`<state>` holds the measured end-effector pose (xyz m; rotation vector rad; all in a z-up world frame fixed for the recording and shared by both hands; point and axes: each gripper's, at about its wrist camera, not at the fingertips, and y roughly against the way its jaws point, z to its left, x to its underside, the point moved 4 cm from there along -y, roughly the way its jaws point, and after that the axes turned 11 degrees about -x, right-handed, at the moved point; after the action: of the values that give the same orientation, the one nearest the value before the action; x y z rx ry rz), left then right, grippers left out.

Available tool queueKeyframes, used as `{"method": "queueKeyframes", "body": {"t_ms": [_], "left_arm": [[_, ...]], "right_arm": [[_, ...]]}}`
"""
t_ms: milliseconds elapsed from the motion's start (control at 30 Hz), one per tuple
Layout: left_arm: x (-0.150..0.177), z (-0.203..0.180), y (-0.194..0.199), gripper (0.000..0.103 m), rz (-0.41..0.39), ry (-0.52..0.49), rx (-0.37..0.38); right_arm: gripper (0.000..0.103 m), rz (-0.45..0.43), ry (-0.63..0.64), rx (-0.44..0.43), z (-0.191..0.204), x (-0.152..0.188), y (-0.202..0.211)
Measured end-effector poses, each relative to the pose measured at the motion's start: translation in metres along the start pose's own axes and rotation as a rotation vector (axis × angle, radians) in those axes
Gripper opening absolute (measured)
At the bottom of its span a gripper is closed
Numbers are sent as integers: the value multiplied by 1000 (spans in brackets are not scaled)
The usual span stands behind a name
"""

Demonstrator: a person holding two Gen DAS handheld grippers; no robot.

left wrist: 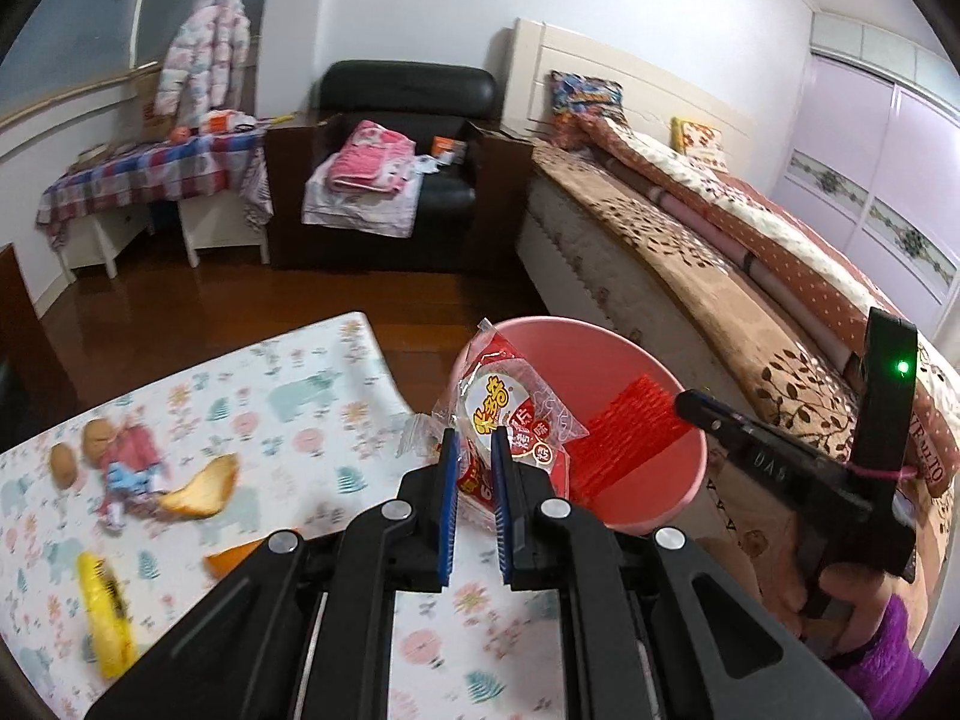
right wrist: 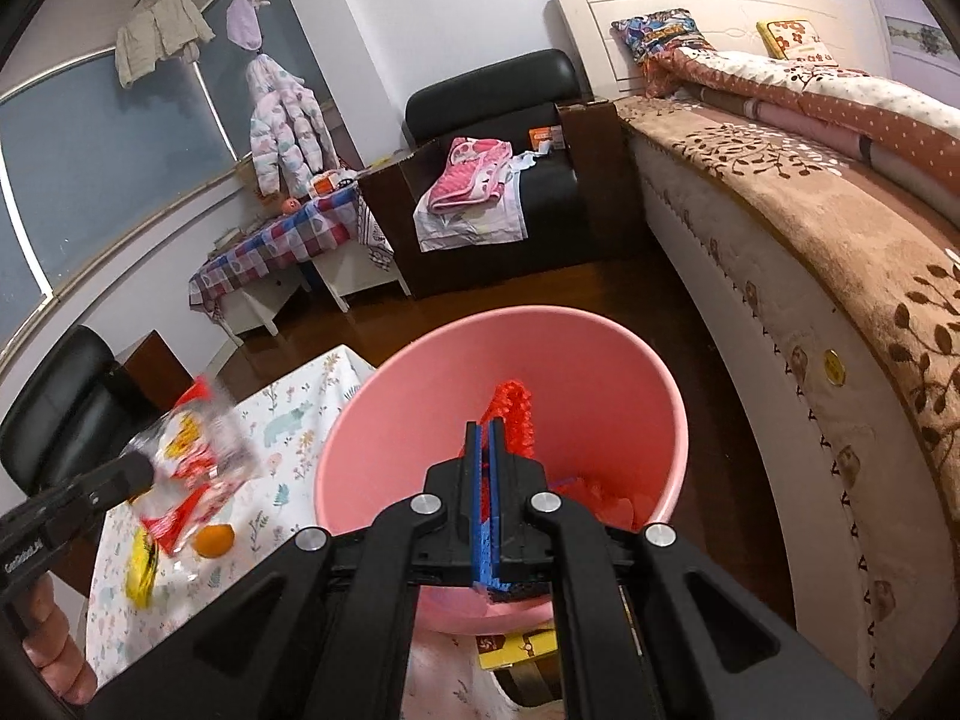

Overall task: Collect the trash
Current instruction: 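Carry the snack packet in the left gripper while the right carries the red pad, release both into bucket, then move both open grippers back over the table toward the yellow bag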

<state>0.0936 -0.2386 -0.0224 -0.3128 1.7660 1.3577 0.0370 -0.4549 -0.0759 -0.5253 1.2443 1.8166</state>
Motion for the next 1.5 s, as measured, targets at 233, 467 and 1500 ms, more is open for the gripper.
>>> {"method": "queueKeyframes", "body": {"t_ms": [233, 467, 1500], "left_arm": [[-6, -30, -29, 10, 17, -40, 18], [-11, -40, -49, 38, 32, -35, 21], [30, 14, -9, 41, 33, 27, -54]], "right_arm": [[3, 8, -32, 19, -13, 5, -1], [3, 18, -60, 41, -23, 8, -2], [33, 37, 15, -34, 28, 17, 3]]}}
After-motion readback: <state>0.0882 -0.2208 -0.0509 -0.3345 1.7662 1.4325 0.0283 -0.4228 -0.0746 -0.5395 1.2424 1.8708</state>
